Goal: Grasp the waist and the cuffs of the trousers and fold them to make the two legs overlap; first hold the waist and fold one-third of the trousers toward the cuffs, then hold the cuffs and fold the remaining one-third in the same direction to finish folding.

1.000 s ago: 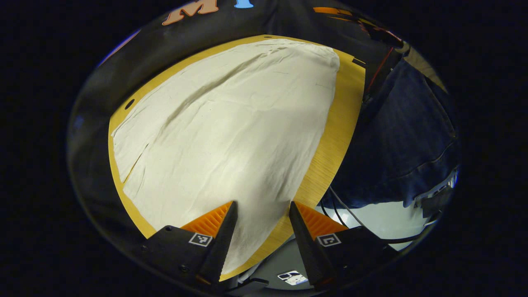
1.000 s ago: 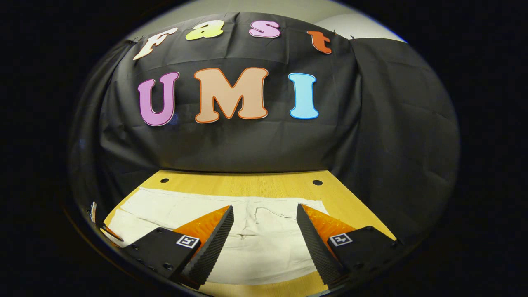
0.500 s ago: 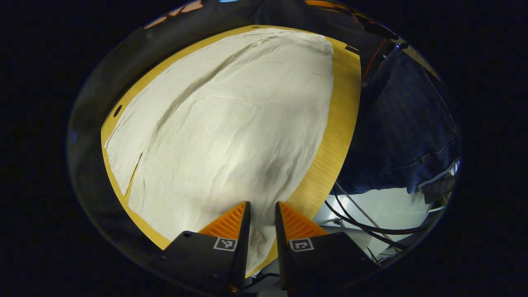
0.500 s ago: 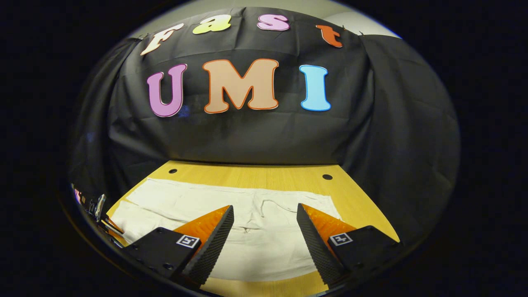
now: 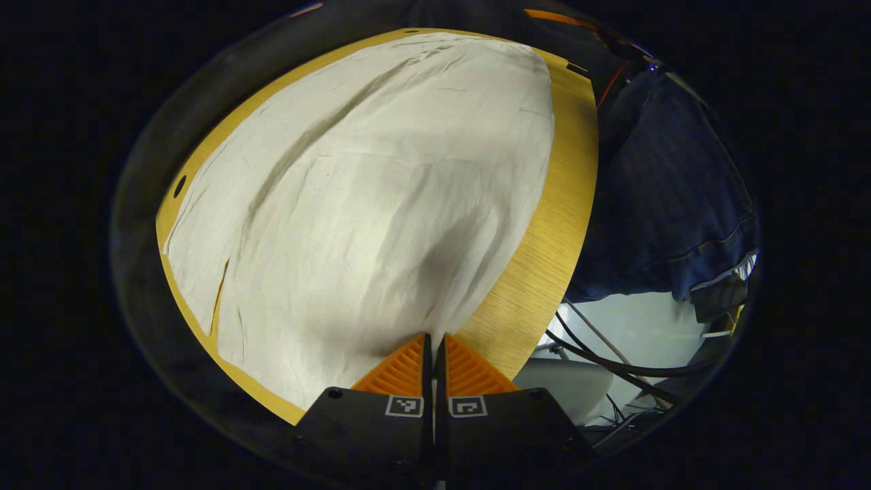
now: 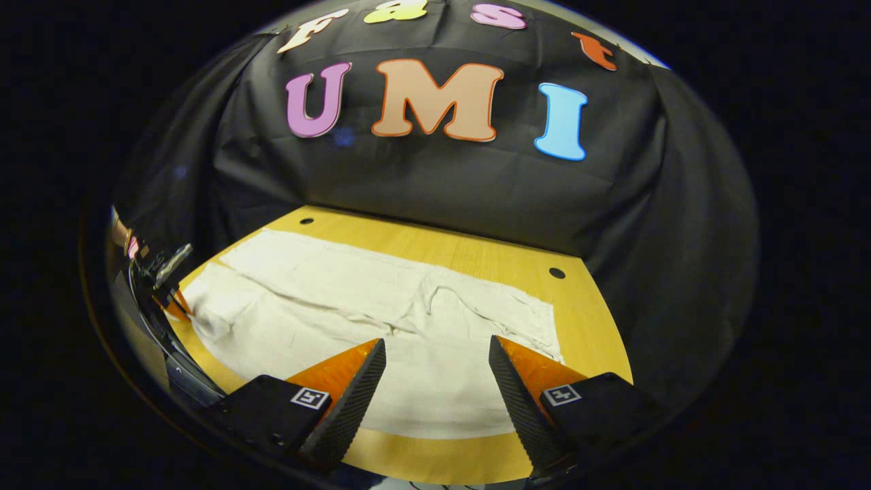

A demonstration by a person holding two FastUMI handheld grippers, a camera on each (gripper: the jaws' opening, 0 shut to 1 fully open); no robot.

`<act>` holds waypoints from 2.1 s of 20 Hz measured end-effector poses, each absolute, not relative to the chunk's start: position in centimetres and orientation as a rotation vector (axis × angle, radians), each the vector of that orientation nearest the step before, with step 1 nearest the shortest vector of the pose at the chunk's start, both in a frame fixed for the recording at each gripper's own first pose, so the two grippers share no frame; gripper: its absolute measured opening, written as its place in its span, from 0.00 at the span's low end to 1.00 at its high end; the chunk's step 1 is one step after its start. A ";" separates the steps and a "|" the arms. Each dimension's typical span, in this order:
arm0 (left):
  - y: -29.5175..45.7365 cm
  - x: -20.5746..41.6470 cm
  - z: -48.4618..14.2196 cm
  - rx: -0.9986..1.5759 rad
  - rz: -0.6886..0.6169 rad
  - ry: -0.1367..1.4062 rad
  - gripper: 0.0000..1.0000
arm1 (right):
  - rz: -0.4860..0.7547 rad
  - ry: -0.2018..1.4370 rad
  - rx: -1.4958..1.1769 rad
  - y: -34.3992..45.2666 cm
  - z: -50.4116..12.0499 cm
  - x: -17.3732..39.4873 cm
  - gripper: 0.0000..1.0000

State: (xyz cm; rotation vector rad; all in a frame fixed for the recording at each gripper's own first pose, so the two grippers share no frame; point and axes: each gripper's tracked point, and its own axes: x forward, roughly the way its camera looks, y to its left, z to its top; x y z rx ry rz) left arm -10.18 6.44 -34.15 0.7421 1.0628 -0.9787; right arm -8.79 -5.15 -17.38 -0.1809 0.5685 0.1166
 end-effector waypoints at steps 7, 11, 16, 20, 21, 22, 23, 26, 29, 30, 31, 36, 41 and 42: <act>6.4 -10.1 -34.2 0.748 -0.943 1.120 0.00 | 0.325 0.789 -0.421 -8.7 -24.2 -12.8 0.98; 6.4 -10.2 -34.2 0.789 -0.915 1.130 0.00 | 0.456 0.886 -0.526 -9.6 -28.0 -14.4 0.98; 6.5 -10.3 -34.2 0.831 -0.863 1.147 0.00 | 0.574 0.989 -0.594 -10.5 -31.8 -15.2 0.98; 6.5 -10.3 -34.3 0.841 -0.824 1.145 0.00 | 0.625 1.042 -0.606 -10.7 -33.4 -15.1 0.98; 6.4 -10.2 -34.3 0.843 -0.815 1.144 0.00 | 0.636 1.045 -0.608 -10.6 -33.6 -15.0 0.98; 6.4 -10.3 -34.3 0.850 -0.811 1.142 0.00 | 0.644 1.053 -0.608 -10.6 -33.9 -14.8 0.98; 6.4 -10.3 -34.3 0.861 -0.811 1.144 0.00 | 0.652 1.071 -0.605 -10.6 -34.2 -14.7 0.98; 6.4 -10.3 -34.3 0.883 -0.816 1.155 0.00 | 0.687 1.125 -0.579 -10.4 -34.9 -15.1 0.95; 6.3 -10.3 -34.3 0.877 -0.818 1.162 0.00 | 0.692 1.162 -0.553 -10.2 -35.2 -15.1 0.89; 6.3 -10.3 -34.3 0.872 -0.819 1.165 0.00 | 0.698 1.165 -0.562 -10.2 -35.2 -15.1 0.94; 6.4 -10.2 -34.3 0.867 -0.820 1.168 0.00 | 0.699 1.168 -0.570 -10.2 -35.2 -15.1 0.88; 6.2 -10.3 -34.3 0.849 -0.824 1.175 0.00 | 0.661 1.202 -0.560 -10.2 -35.2 -14.8 0.81; 6.0 -10.1 -34.2 0.836 -0.823 1.153 0.00 | 0.667 1.171 -0.570 -10.2 -34.8 -13.7 0.48; 6.0 -10.1 -34.2 0.826 -0.818 1.149 0.00 | 0.662 1.167 -0.572 -10.2 -34.8 -13.5 0.34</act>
